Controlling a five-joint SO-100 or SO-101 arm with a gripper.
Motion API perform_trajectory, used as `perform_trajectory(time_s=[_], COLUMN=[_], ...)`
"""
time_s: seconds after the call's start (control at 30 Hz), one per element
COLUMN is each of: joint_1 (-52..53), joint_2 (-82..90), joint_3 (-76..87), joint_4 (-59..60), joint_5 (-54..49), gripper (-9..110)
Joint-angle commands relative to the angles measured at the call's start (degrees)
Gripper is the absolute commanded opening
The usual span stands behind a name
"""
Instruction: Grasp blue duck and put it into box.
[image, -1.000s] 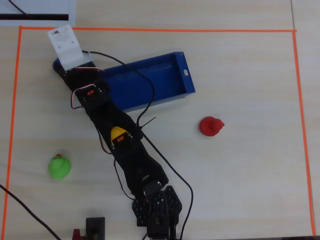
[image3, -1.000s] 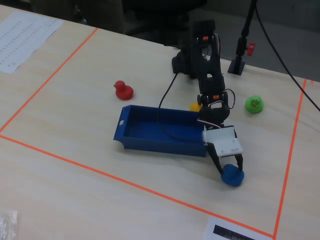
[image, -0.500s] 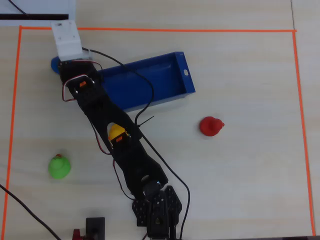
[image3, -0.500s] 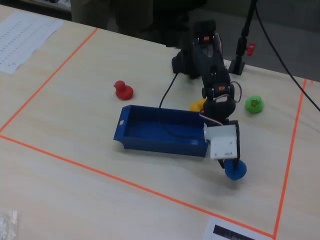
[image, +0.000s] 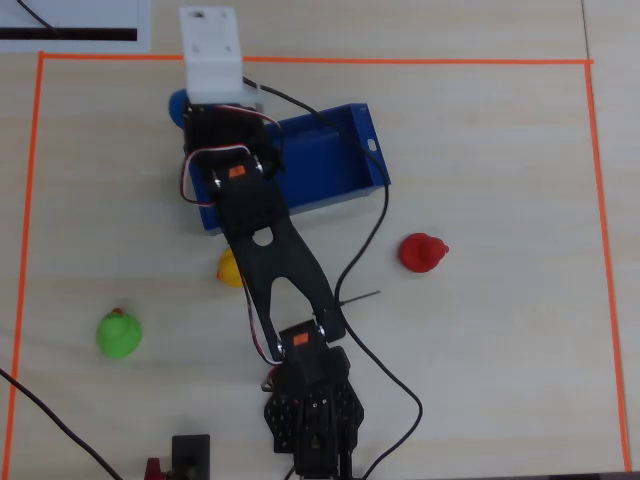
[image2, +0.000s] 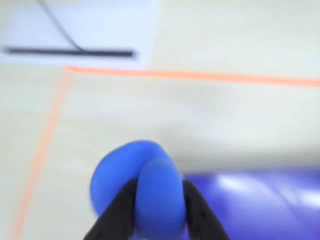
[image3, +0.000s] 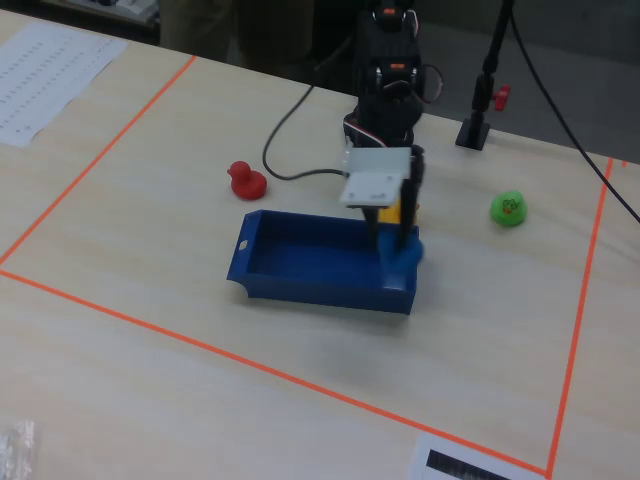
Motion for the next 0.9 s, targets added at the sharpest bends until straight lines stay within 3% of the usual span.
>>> perform_trajectory(time_s=[0.0,0.23,0.37,0.57,0.67,0.77,0.87], joint_1=[5.45,9.93,11.78,16.35,17.93,18.81,20.21], joint_2=[12.74,22.85,26.54,39.37,48.34,59.15,71.63], joint_3=[21.18,42.54,48.96,52.12,52.12,53.17,56.51], joint_4=[-3.34,-10.55,-13.10,-10.72,-5.89,-0.09,7.65], joint_5=[-2.29,-3.69,-2.29,-1.85,-1.58,0.09,-0.18], gripper=[0,0,25,34,28,1,0])
